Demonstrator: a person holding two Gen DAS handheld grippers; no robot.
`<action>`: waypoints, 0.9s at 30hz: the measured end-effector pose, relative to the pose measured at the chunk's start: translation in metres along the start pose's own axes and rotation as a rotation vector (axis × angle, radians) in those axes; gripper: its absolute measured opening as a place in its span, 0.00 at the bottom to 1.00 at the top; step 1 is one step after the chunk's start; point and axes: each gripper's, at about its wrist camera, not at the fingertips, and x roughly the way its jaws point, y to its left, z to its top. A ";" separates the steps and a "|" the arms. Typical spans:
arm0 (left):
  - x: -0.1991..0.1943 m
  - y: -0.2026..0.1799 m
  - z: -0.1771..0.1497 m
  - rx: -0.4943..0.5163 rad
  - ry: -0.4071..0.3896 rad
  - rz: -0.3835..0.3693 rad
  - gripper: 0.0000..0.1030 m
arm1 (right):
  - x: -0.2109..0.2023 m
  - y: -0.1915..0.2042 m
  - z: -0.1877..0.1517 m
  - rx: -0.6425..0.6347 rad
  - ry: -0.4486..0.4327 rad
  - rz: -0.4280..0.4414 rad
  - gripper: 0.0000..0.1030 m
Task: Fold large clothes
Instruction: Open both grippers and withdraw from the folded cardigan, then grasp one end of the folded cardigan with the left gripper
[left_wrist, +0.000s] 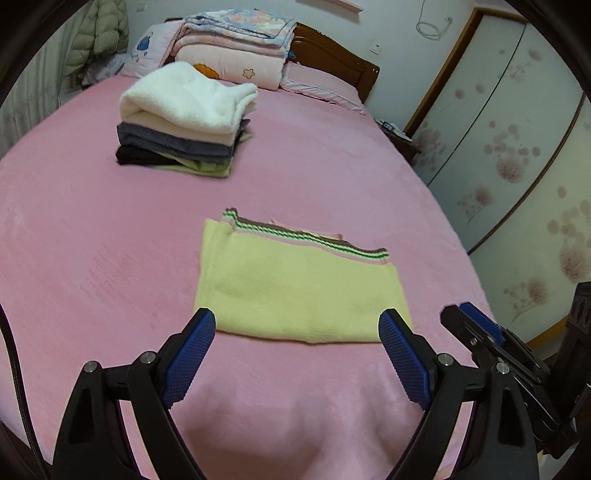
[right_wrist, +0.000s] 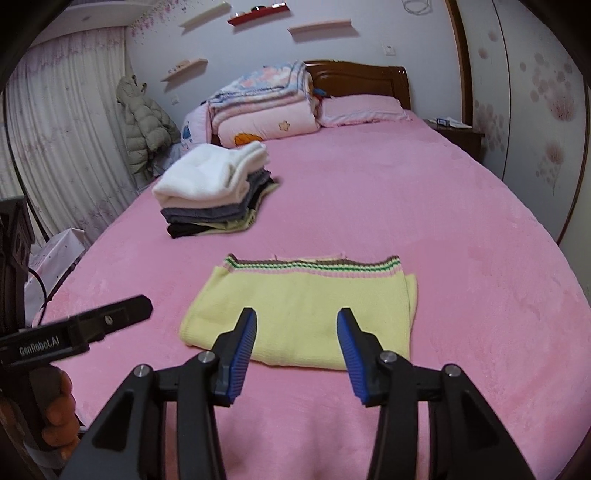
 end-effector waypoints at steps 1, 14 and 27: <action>0.003 0.003 -0.004 -0.015 0.006 -0.016 0.87 | -0.001 0.001 -0.001 -0.004 -0.008 -0.004 0.44; 0.090 0.062 -0.058 -0.270 0.112 -0.145 0.87 | 0.044 -0.001 -0.029 0.003 0.016 -0.070 0.44; 0.144 0.082 -0.044 -0.323 -0.019 -0.184 0.87 | 0.091 -0.013 -0.038 0.028 0.081 -0.062 0.44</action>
